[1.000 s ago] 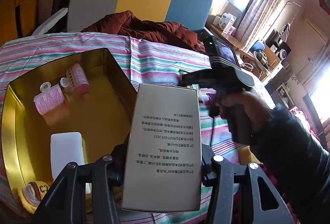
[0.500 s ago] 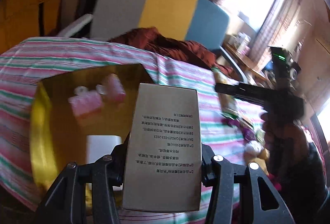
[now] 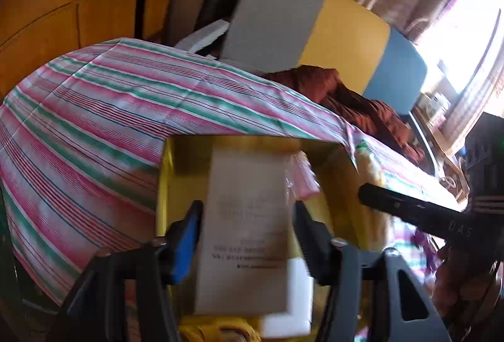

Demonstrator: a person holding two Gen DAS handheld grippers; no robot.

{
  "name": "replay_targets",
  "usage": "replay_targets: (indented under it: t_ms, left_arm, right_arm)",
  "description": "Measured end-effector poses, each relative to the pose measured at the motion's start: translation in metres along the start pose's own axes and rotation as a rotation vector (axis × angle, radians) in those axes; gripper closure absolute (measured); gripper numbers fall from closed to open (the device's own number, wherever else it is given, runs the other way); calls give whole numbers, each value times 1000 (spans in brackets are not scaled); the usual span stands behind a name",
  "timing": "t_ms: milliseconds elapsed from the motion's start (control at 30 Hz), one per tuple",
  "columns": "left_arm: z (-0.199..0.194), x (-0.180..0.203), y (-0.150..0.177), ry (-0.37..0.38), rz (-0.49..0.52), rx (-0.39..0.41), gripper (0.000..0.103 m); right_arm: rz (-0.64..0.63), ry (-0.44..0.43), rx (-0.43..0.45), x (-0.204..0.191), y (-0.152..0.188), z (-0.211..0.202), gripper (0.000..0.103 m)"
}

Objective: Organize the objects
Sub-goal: 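Lower the white box with the left tool while the right tool lowers the cracker packet into the tray, then open both tools and withdraw them from the tray toward the loose items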

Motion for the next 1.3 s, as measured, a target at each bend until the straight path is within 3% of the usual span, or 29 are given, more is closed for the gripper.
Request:
replay_targets:
  t_ms: [67, 100, 200, 400, 800, 1300]
  left_arm:
    - [5, -10, -4, -27, -17, 0, 29]
    - [5, -13, -4, -30, -22, 5, 29]
    - [3, -23, -1, -34, -42, 9, 29]
    - [-18, -23, 17, -47, -11, 65, 31]
    - [-44, -3, 59, -88, 46, 81, 31]
    - [-62, 24, 84, -99, 127, 101, 30]
  right_arm:
    - [15, -33, -33, -7, -2, 17, 48]
    - [24, -24, -36, -8, -3, 23, 42]
    - [17, -25, -39, -12, 2, 27, 42]
    - [-55, 56, -47, -6, 30, 13, 36]
    - [-185, 206, 48, -6, 73, -32, 0]
    - [-302, 354, 149, -9, 98, -73, 0]
Point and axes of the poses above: each gripper's, at about its wrist camera, not at the fingertips, and z roughly the way its jaws point, x to its right, y to its underside, the point moved 10 cm from there along z, roughly the way its jaws point, and after that the axes turned 6 degrees about -y, right-handed, at the moved point
